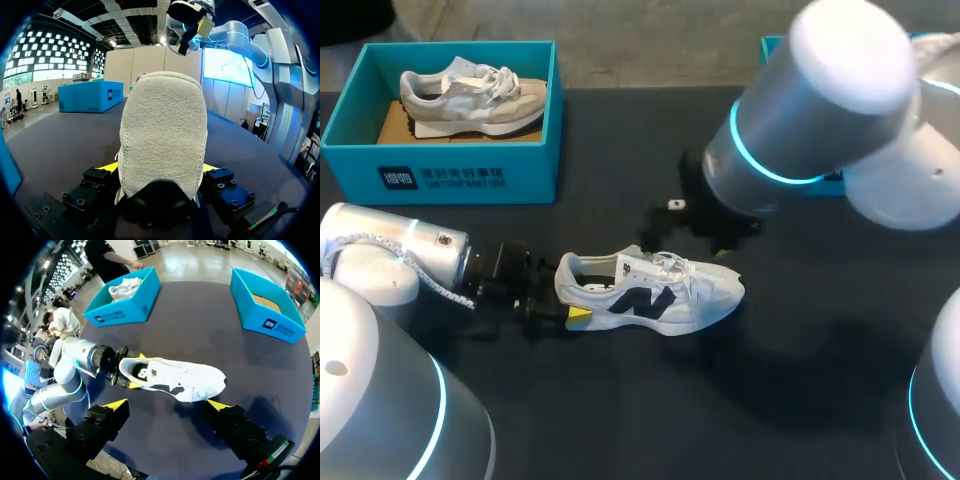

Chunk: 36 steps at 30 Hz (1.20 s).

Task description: Take the shoe out of the shoebox, open the shoe tongue, remove and reinsert the insole, then place the shoe into the shoebox

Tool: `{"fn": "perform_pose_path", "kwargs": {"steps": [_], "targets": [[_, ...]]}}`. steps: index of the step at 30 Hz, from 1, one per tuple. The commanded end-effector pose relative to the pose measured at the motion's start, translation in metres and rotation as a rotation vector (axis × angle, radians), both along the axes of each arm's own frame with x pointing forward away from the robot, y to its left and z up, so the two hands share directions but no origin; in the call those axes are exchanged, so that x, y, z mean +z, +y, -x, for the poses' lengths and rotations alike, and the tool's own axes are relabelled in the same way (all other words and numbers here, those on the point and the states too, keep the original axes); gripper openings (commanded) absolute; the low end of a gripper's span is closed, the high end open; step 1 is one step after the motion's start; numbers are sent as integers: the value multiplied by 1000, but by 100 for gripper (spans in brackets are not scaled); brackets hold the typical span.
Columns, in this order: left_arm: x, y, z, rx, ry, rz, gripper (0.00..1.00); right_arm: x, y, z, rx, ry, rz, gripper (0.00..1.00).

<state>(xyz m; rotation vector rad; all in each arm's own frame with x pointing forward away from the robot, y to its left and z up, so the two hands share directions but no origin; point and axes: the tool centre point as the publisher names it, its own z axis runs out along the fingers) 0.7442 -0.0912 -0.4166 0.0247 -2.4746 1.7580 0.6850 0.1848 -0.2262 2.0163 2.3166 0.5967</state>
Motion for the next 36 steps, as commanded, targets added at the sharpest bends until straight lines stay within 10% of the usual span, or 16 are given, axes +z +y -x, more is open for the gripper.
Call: {"fn": "perform_pose_path", "kwargs": {"steps": [1,36], "targets": [[-4,-3,-2,0,0,0,0,-22,43,-12,-41,9,111,100],[-4,-3,-2,0,0,0,0,-81,80,-49,-175,39,417,100]]}}
